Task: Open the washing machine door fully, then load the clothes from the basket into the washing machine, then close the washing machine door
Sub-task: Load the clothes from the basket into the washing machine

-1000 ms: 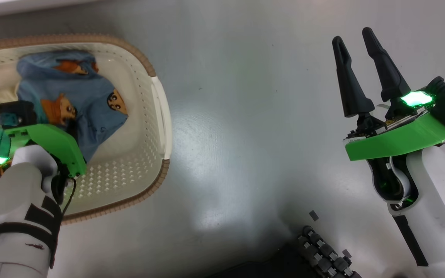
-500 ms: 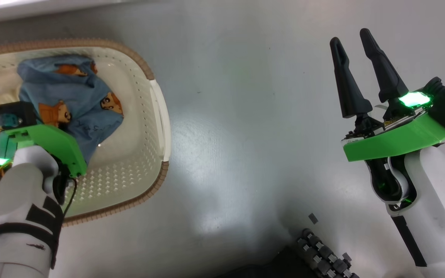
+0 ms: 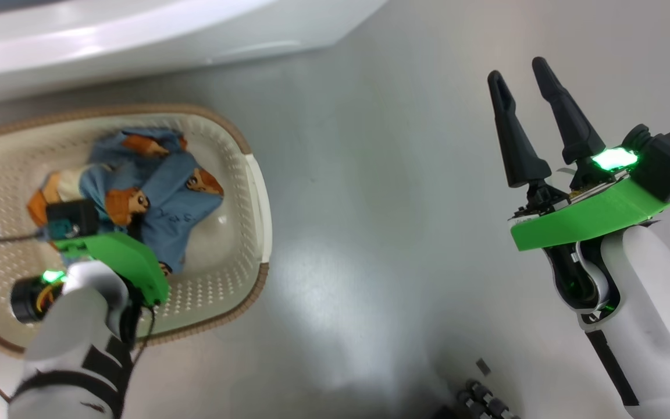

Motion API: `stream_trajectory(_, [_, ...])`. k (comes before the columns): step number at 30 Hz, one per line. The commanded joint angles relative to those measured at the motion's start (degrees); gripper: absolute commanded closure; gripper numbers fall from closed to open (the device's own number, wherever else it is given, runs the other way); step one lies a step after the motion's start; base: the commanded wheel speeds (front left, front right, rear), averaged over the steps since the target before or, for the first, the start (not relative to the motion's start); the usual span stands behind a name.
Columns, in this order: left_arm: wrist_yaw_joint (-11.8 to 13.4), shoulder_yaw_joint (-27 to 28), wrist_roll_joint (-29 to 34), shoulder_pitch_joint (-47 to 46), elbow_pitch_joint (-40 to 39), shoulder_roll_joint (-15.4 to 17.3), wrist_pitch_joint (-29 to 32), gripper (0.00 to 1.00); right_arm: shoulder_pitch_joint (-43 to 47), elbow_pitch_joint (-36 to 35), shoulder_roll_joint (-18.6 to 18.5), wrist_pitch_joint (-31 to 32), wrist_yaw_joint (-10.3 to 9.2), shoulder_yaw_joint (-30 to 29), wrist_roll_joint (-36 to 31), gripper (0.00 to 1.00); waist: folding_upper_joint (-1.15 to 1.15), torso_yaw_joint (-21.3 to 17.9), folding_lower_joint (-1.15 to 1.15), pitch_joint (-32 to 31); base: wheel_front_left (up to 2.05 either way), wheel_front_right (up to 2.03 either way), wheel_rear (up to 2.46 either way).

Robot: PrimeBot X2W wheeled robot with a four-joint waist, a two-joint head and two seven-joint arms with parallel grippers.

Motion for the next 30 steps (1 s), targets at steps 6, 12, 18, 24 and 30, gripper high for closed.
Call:
stream_trajectory(6, [-1.9,0.6,-2.2,6.0,-0.9,-1.1,-5.9,1.00,4.2,0.7,-1.5,-0.4,0.43,1.4,0.1,0.00,0.00,2.9,0.00,-11.7,0.00,0.00,0.00])
stream_trajectory(12, [-2.3,-0.6,-3.8,9.7,-4.0,-2.4,-8.6,1.00,6.7,2.1,-2.1,-0.4,0.43,2.0,0.2,0.00,0.00,4.2,0.00,-18.6,0.00,0.00,0.00])
stream_trajectory(18, [-2.4,-3.5,-6.8,14.6,-11.2,-2.9,-9.3,1.00,9.5,3.4,-2.4,-0.4,0.43,1.9,0.5,0.00,0.00,5.6,0.00,-25.2,0.00,0.00,0.00])
stream_trajectory(24, [-2.4,-5.3,-8.2,18.2,-17.8,-1.6,-9.4,1.00,11.6,4.4,-2.2,-0.4,0.43,2.1,0.7,0.00,0.00,6.8,0.00,-29.8,0.00,0.00,0.00])
stream_trajectory(30, [-2.4,-4.1,-7.8,23.2,-27.9,-0.2,-9.4,1.00,13.9,5.2,-1.7,-0.4,0.43,1.6,0.7,0.00,0.00,7.6,0.00,-34.9,0.00,0.00,0.00])
